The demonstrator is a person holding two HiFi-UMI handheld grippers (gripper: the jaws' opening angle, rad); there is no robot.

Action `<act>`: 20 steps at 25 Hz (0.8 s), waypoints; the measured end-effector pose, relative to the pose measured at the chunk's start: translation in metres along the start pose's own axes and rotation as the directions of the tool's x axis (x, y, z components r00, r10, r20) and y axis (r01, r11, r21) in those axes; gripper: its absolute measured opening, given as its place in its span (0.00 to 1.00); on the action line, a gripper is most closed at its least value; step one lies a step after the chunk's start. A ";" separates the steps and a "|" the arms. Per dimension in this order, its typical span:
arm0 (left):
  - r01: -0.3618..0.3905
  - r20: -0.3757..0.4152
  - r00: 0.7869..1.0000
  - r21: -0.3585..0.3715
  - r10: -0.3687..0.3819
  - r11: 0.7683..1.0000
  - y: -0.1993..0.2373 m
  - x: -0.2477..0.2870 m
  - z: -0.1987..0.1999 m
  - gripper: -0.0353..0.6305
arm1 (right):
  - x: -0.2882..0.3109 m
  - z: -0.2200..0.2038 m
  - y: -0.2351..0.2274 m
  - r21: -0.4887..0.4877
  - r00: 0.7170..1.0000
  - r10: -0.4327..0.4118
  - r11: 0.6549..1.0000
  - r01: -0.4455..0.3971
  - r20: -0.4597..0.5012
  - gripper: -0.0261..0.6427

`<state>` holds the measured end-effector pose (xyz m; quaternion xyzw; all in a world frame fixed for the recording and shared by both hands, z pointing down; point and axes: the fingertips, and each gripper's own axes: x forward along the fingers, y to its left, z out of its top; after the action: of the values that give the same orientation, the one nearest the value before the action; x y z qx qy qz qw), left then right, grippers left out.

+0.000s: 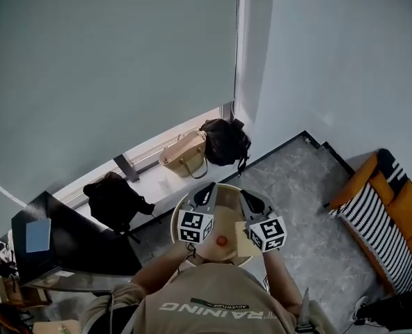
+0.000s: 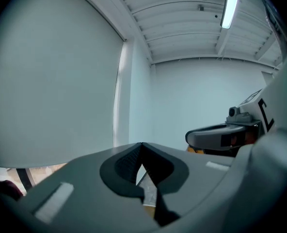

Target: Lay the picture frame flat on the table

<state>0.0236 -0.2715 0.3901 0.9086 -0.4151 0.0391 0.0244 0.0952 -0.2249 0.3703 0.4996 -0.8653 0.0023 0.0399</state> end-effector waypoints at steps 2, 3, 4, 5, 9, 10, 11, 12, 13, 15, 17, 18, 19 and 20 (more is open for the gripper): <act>0.004 -0.018 1.000 -0.004 -0.004 1.000 0.001 0.000 -0.005 0.06 | 0.003 -0.003 0.000 0.008 1.000 0.007 1.000 -0.007 -0.004 0.05; 0.008 -0.031 0.999 -0.007 -0.008 1.000 0.003 0.000 -0.008 0.06 | 0.006 -0.004 0.001 0.008 1.000 0.012 1.000 -0.012 -0.007 0.05; 0.011 -0.044 0.999 -0.010 -0.012 1.000 0.005 0.001 -0.011 0.06 | 0.008 -0.005 0.002 0.008 1.000 0.016 1.000 -0.016 -0.011 0.05; 0.014 -0.055 0.998 -0.014 -0.015 1.000 0.007 0.001 -0.015 0.06 | 0.010 -0.006 0.003 0.007 1.000 0.020 1.000 -0.020 -0.016 0.05; 0.025 -0.083 0.996 -0.016 -0.026 1.000 0.010 -0.001 -0.023 0.06 | 0.016 -0.014 0.005 0.014 0.999 0.026 1.000 -0.025 -0.026 0.05; 0.028 -0.086 0.996 -0.017 -0.029 0.999 0.011 -0.002 -0.024 0.06 | 0.018 -0.015 0.006 0.018 0.999 0.025 1.000 -0.025 -0.031 0.05; 0.030 -0.089 0.996 -0.018 -0.032 0.999 0.012 -0.002 -0.025 0.06 | 0.019 -0.016 0.007 0.022 0.999 0.024 0.999 -0.024 -0.034 0.05; 0.033 -0.092 0.995 -0.020 -0.035 0.999 0.013 -0.004 -0.026 0.06 | 0.021 -0.017 0.007 0.024 0.999 0.022 0.999 -0.021 -0.033 0.05; 0.036 -0.094 0.995 -0.021 -0.037 0.999 0.014 -0.005 -0.028 0.06 | 0.022 -0.019 0.007 0.026 0.999 0.020 0.999 -0.019 -0.032 0.05; 0.038 -0.102 0.994 -0.027 -0.041 0.999 0.018 -0.006 -0.032 0.06 | 0.024 -0.021 0.008 0.030 0.999 0.017 0.999 -0.016 -0.032 0.05; 0.043 -0.114 0.992 -0.037 -0.047 0.998 0.021 -0.006 -0.037 0.06 | 0.026 -0.023 0.008 0.032 0.999 0.014 0.999 -0.012 -0.037 0.05; 0.046 -0.119 0.992 -0.043 -0.051 0.998 0.023 -0.006 -0.039 0.06 | 0.027 -0.024 0.009 0.032 0.999 0.012 0.999 -0.011 -0.041 0.05; 0.047 -0.121 0.991 -0.048 -0.052 0.998 0.025 -0.006 -0.040 0.06 | 0.027 -0.026 0.009 0.032 0.999 0.013 0.999 -0.011 -0.048 0.05; 0.045 -0.122 0.991 -0.051 -0.051 0.998 0.027 -0.007 -0.040 0.06 | 0.029 -0.027 0.010 0.031 0.998 0.014 0.999 -0.012 -0.056 0.05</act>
<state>-0.0034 -0.2809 0.4299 0.9134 -0.3914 0.0845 0.0728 0.0738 -0.2431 0.4000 0.4943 -0.8669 0.0300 0.0564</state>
